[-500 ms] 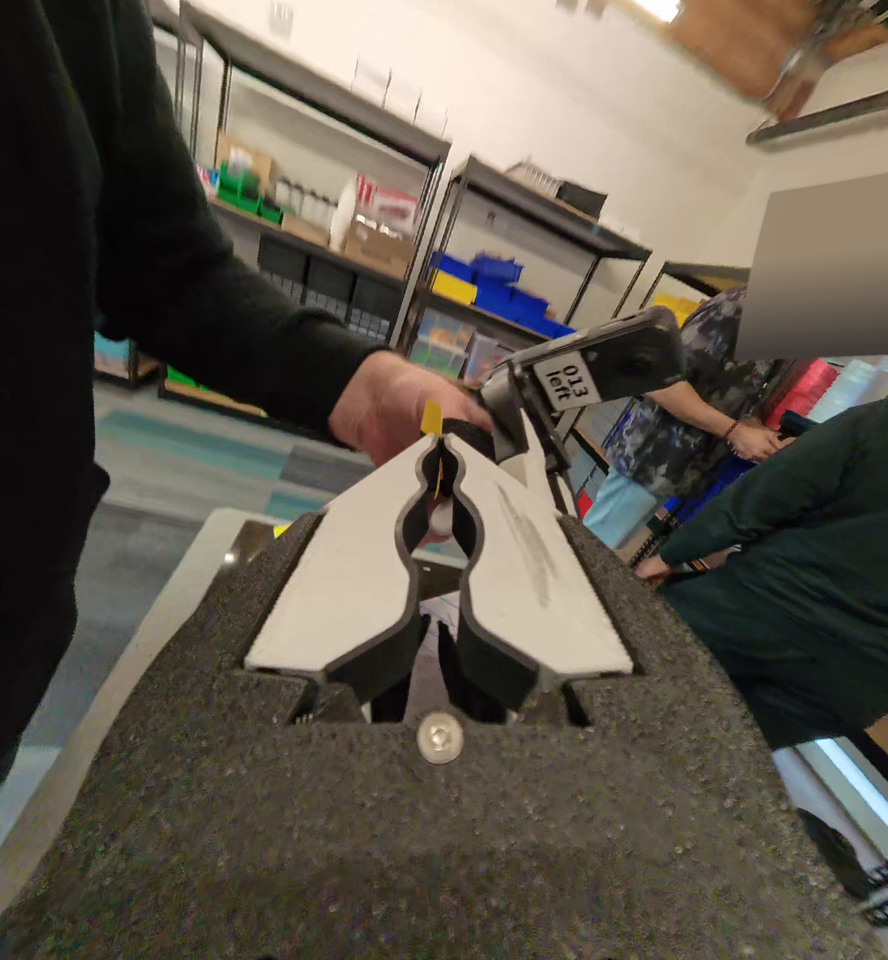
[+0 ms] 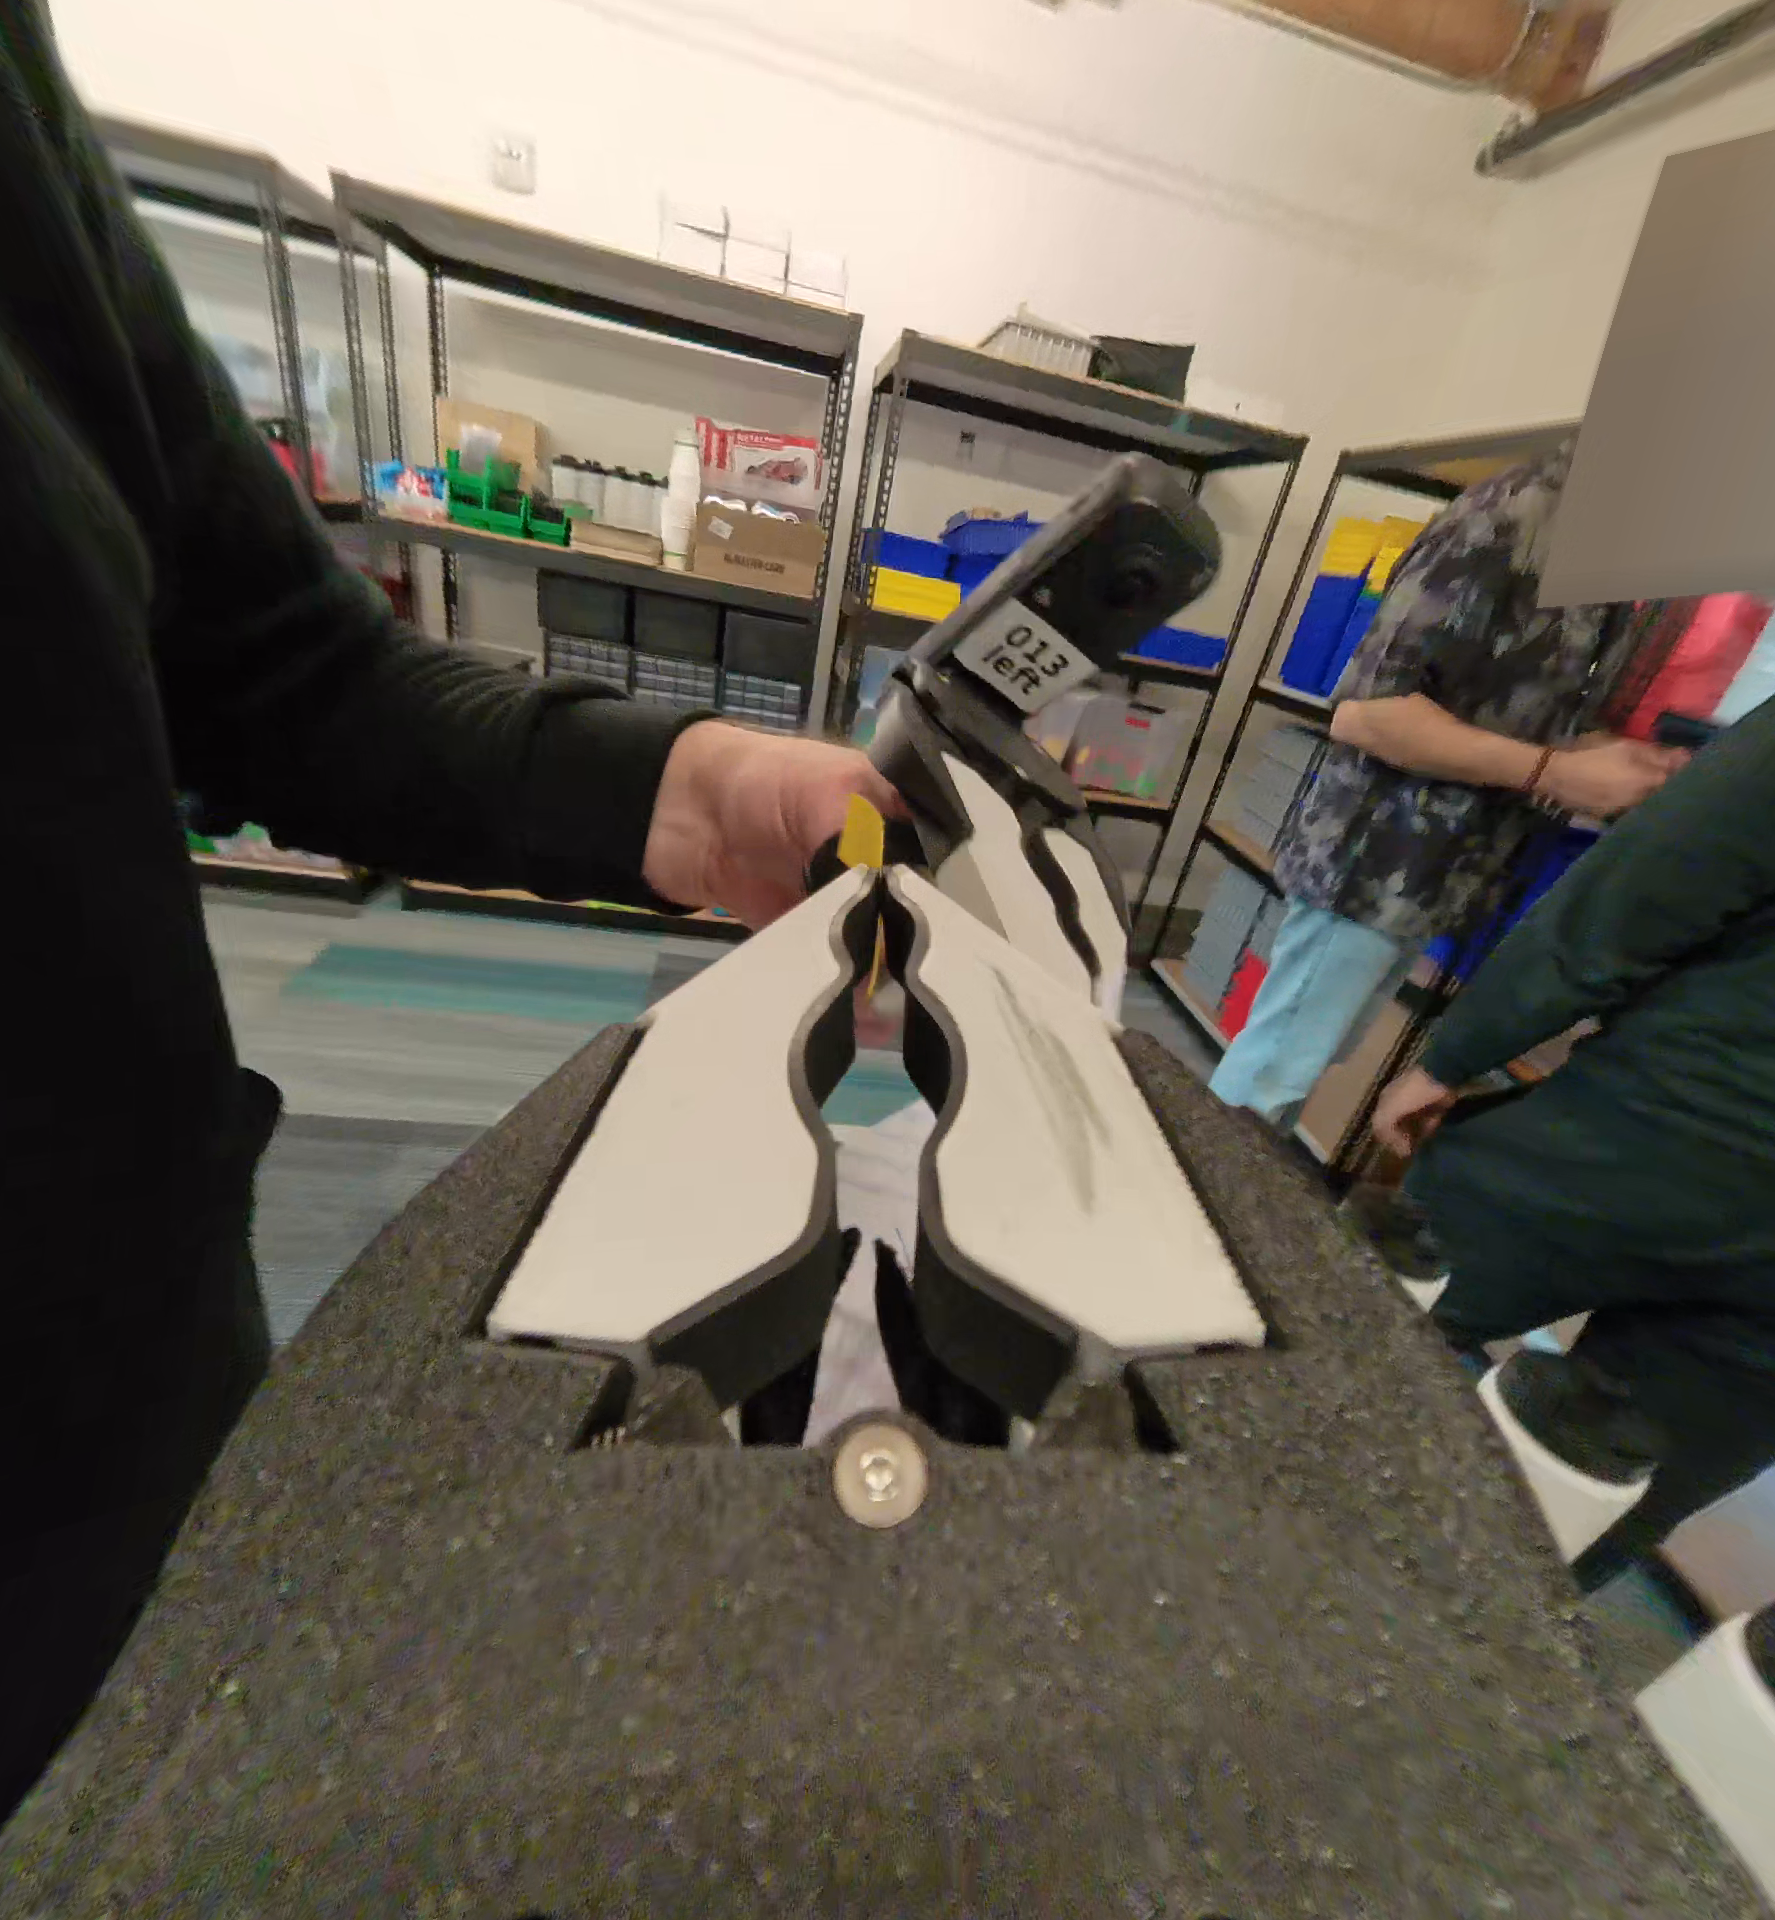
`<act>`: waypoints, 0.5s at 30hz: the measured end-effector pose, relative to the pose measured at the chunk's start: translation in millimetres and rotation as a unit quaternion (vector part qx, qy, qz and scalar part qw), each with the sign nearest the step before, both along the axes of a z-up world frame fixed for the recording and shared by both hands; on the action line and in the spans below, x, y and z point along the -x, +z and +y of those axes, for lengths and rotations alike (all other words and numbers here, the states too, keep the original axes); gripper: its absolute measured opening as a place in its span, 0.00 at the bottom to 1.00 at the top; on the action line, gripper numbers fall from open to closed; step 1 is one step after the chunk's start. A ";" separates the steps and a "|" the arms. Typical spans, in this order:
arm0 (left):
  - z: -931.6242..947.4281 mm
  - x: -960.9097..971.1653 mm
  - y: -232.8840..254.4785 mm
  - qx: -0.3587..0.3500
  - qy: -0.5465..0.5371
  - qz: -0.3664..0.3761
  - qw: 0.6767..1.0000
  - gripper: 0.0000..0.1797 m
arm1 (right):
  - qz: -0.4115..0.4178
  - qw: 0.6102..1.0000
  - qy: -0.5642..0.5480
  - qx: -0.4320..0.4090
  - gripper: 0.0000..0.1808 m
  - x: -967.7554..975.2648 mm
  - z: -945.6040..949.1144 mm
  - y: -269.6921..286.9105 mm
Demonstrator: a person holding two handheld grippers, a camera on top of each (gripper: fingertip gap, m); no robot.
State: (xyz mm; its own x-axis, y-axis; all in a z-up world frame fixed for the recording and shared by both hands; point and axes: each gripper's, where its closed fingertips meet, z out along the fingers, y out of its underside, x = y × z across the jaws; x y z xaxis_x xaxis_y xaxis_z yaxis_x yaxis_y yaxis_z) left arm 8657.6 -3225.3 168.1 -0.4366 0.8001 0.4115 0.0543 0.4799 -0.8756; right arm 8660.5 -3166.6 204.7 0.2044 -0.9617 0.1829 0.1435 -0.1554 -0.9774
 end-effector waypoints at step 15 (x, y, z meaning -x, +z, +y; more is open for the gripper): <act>-2.6 -29.6 -7.3 -0.003 0.035 -0.014 0.999 0.00 | 0.289 0.957 -0.007 -0.015 0.00 12.6 -35.1 -60.6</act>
State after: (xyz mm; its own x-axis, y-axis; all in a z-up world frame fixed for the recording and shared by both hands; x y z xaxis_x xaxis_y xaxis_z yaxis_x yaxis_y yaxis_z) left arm 8687.3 -3228.0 160.8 -0.5024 0.7653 0.4024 0.0456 0.4882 -0.8715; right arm 8647.9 -3201.7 144.1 0.2499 -0.9681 0.0158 -0.4240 -0.1241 -0.8971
